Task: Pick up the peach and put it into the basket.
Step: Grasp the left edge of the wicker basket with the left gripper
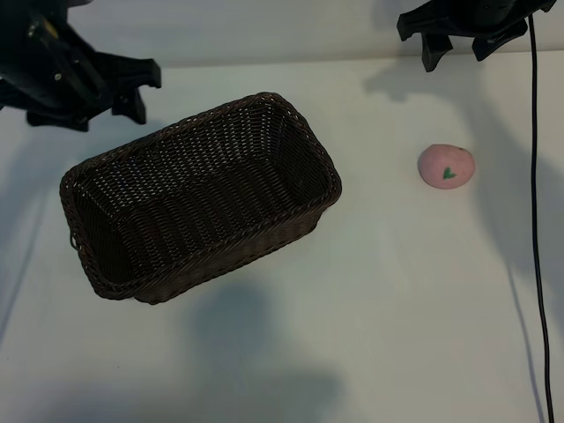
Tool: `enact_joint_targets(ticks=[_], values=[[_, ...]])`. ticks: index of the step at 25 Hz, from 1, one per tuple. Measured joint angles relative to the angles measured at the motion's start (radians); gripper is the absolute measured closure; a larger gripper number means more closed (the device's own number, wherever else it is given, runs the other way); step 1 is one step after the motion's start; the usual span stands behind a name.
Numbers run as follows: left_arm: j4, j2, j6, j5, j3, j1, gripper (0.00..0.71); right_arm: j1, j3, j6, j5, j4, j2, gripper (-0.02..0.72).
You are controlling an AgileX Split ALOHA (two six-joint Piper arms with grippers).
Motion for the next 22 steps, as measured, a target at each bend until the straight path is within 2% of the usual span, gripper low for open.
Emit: enact_joint_targets(ticks=[3, 8, 13, 22], values=[[0.045, -0.068, -0.096, -0.004, 0.088, 0.0, 0.131, 0.0, 0.0, 0.0, 0.0, 0.0, 0.0, 0.104], [0.142, -0.213, -0.274, -0.046, 0.312, 0.0, 0.131, 0.0, 0.0, -0.003, 0.0, -0.01, 0.0, 0.104], [0.227, -0.242, -0.416, -0.073, 0.458, 0.0, 0.131, 0.0, -0.001, -0.008, 0.0, 0.0, 0.0, 0.104], [0.215, -0.092, -0.466, -0.257, 0.492, 0.0, 0.131, 0.0, -0.001, -0.017, 0.002, -0.01, 0.0, 0.104]])
